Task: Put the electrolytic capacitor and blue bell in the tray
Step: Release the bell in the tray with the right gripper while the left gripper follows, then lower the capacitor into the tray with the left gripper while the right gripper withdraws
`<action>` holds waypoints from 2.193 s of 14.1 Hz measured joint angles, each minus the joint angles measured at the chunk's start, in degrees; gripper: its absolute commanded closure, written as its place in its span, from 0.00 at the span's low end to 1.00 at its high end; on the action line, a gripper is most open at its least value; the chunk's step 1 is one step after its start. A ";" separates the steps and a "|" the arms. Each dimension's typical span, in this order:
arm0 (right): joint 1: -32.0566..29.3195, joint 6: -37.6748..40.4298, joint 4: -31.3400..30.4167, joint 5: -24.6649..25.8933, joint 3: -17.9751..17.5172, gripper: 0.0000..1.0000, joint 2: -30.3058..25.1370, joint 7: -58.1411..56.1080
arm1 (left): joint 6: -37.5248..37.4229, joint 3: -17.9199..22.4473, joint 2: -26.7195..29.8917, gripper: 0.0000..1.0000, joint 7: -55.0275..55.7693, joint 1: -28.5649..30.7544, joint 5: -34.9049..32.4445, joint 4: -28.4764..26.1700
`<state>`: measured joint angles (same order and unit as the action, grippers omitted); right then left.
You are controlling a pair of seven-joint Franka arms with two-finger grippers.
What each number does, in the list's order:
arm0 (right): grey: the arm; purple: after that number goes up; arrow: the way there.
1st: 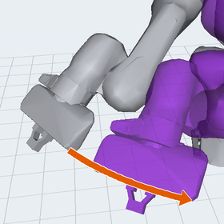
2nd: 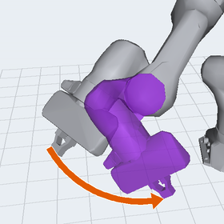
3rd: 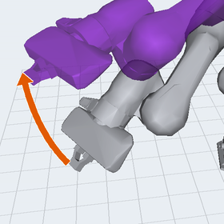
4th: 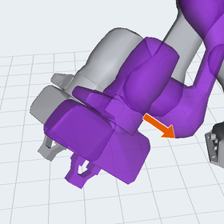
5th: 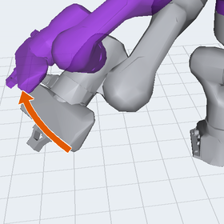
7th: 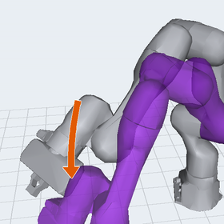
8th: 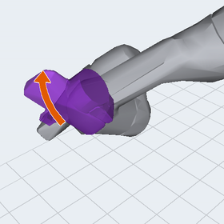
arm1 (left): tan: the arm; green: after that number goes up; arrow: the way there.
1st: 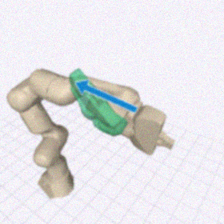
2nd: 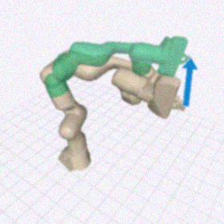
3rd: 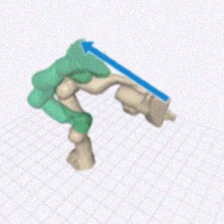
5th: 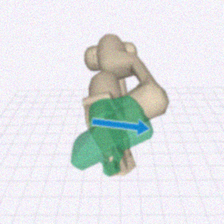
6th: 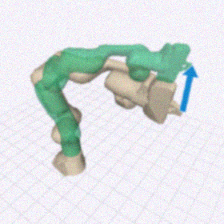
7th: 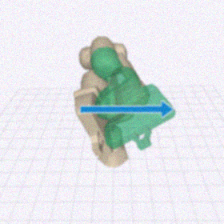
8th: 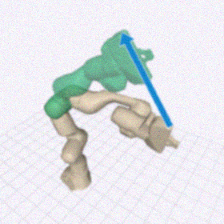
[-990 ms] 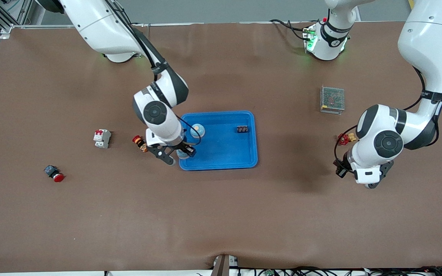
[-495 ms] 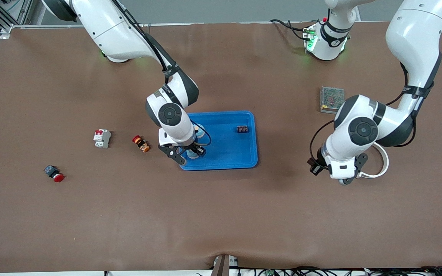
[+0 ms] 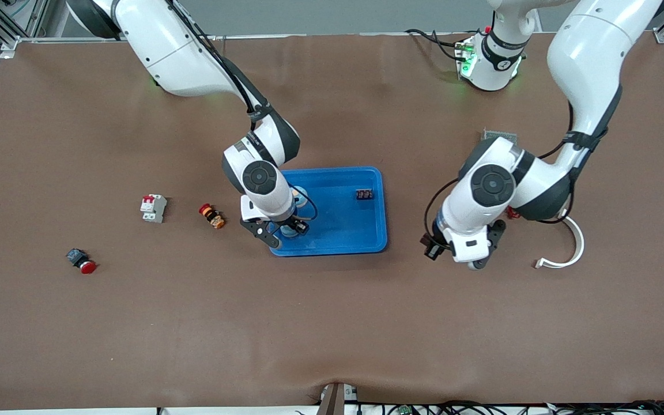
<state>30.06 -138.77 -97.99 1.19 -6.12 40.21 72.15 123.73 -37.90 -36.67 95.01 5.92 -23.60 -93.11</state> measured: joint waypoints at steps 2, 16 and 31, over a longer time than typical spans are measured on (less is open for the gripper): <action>0.03 0.01 0.29 -0.03 0.03 0.00 0.02 0.55 | 0.03 0.01 -1.24 1.00 1.70 -1.68 0.00 0.85; -16.49 25.20 14.26 -0.18 1.23 0.00 -2.81 -34.08 | 0.76 5.26 -5.35 1.00 19.88 -14.53 0.00 4.77; -34.19 33.80 23.16 4.07 1.70 0.00 -4.09 -72.57 | 1.21 9.23 -11.71 0.02 27.33 -23.80 -2.39 5.04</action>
<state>-4.13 -104.97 -74.83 5.26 -4.42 36.11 -0.42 124.94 -28.67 -48.38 122.34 -17.88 -25.99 -88.07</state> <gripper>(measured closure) 0.000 0.648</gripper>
